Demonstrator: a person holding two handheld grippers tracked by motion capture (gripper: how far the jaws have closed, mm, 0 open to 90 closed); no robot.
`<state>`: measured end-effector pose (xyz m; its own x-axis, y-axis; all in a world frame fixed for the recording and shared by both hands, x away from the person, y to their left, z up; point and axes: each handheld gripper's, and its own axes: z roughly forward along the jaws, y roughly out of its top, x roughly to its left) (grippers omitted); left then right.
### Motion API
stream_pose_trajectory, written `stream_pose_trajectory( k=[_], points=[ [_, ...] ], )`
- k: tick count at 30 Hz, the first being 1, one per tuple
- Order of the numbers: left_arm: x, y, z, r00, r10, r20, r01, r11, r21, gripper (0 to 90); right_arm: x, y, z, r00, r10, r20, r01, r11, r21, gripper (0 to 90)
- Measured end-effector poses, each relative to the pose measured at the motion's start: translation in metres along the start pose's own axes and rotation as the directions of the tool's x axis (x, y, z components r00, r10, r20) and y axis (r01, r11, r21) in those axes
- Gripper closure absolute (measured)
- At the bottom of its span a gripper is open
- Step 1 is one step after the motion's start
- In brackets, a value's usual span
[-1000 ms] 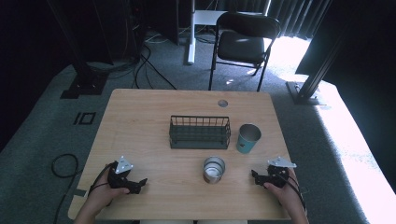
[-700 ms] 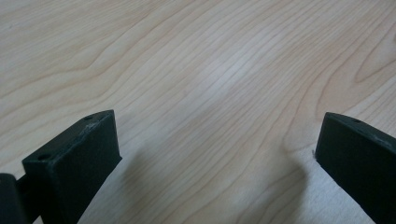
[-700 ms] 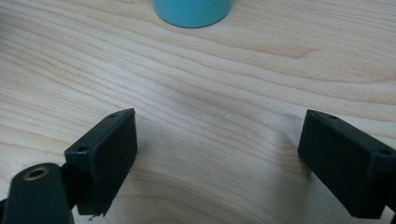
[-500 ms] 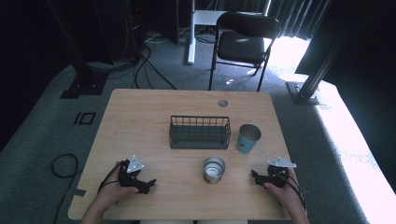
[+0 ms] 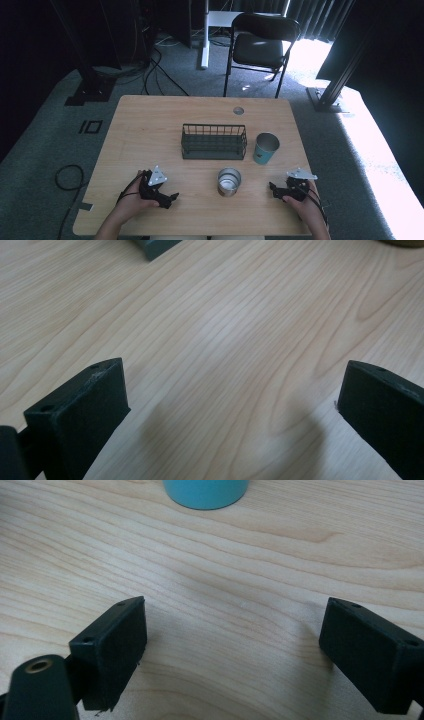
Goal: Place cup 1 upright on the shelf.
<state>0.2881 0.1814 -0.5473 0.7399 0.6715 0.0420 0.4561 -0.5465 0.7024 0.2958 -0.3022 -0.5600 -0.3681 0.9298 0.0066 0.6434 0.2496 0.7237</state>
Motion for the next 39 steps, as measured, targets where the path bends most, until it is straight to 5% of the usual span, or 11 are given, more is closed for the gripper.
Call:
stream_pose_trajectory(
  k=[17, 32, 39],
  points=[
    [-0.022, 0.029, 0.016, 0.9959, 0.066, 0.062, -0.062, 0.9963, -0.059, 0.4, 0.000, 0.000, 0.000, 1.0000, 0.000, 0.000, 0.000, 1.000, 0.000, 11.3],
    [-0.046, 0.056, 0.032, 0.9822, 0.130, 0.136, -0.119, 0.9890, -0.089, 0.4, 0.000, 0.000, 0.000, 1.0000, 0.001, 0.000, -0.001, 1.000, 0.000, 11.2],
    [-0.053, 0.065, 0.039, 0.9789, 0.129, 0.159, -0.112, 0.9880, -0.106, 0.4, 0.000, 0.000, 0.000, 1.0000, 0.000, 0.000, 0.000, 1.000, 0.000, 11.2]
  ],
)
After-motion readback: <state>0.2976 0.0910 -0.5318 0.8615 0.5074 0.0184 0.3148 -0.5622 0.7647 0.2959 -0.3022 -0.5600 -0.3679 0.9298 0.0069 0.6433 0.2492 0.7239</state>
